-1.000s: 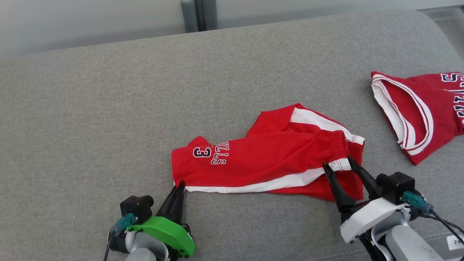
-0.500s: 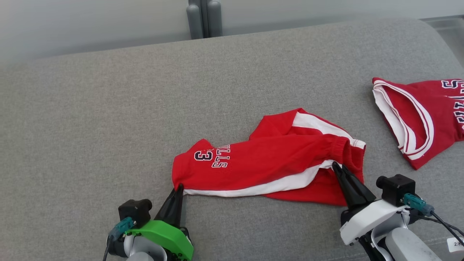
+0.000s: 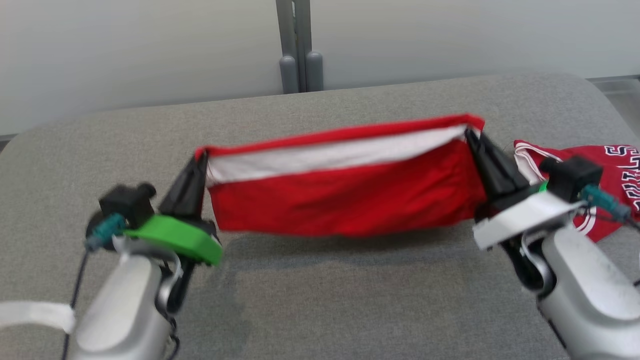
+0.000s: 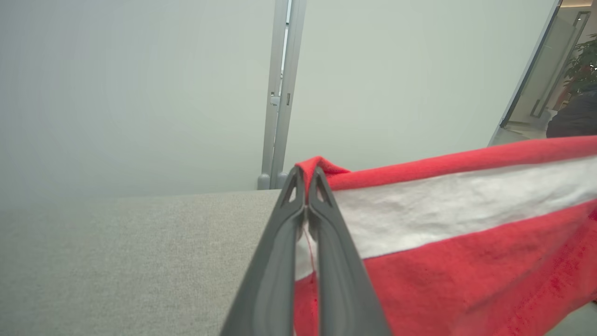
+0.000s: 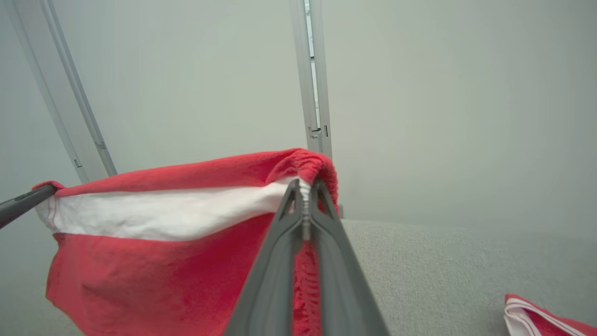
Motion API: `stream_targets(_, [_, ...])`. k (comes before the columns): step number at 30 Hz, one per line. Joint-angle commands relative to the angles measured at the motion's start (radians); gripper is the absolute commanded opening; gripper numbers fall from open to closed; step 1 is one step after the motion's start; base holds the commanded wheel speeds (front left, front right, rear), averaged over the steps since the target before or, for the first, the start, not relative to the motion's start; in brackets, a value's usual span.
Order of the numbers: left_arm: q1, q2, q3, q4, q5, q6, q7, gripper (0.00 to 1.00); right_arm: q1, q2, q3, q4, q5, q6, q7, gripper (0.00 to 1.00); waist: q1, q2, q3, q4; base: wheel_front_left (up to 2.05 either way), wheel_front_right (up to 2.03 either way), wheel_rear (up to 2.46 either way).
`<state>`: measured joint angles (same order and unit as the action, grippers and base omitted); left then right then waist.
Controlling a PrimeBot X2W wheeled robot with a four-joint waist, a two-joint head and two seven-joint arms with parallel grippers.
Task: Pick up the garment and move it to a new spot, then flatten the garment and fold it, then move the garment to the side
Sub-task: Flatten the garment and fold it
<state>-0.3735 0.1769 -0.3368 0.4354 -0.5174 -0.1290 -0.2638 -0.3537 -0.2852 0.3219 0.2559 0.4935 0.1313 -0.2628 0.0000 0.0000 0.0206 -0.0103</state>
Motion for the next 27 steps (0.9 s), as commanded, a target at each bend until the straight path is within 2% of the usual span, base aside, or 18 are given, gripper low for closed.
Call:
stream_targets(1, [-0.05, 0.024, -0.009, 0.003, 0.004, -0.002, 0.0, 0.0, -0.042, -0.012, 0.003, 0.005, 0.01, -0.002, -0.002, 0.0, 0.0, 0.0, 0.01, 0.014, 0.0, 0.0, 0.0])
stream_targets(4, [-0.235, 0.091, -0.053, 0.047, 0.017, -0.002, 0.0, 0.0, -0.222, -0.054, 0.043, 0.059, 0.019, -0.002, -0.002, 0.0, 0.0, 0.0, 0.054, 0.027, 0.0, 0.0, 0.0])
stream_targets(7, [-0.425, 0.132, -0.098, 0.109, 0.021, -0.001, 0.0, 0.0, -0.42, -0.087, 0.09, 0.148, 0.021, -0.002, 0.002, 0.0, 0.0, 0.0, 0.118, 0.039, 0.0, 0.0, 0.0])
stream_targets(8, [-0.551, 0.144, -0.109, 0.162, 0.01, -0.001, 0.002, 0.0, -0.551, -0.1, 0.116, 0.212, 0.02, -0.002, 0.012, 0.0, 0.0, 0.0, 0.167, 0.051, 0.0, 0.0, 0.0])
stream_targets(16, [-0.956, 0.139, -0.125, 0.349, 0.078, 0.005, -0.001, 0.0, -0.985, -0.133, 0.194, 0.432, -0.021, -0.002, 0.033, 0.0, 0.0, 0.0, 0.388, 0.113, 0.0, 0.0, 0.0])
stream_targets(22, [-1.096, 0.109, -0.098, 0.326, 0.146, 0.021, -0.001, 0.0, -1.181, -0.141, 0.211, 0.542, -0.087, -0.002, 0.004, 0.0, 0.0, 0.0, 0.518, 0.157, 0.0, 0.0, 0.0])
stream_targets(27, [-1.038, 0.082, -0.049, 0.272, 0.182, 0.021, -0.001, 0.0, -1.175, -0.128, 0.209, 0.54, -0.109, -0.002, -0.002, 0.0, 0.0, 0.0, 0.579, 0.172, 0.0, 0.0, 0.0])
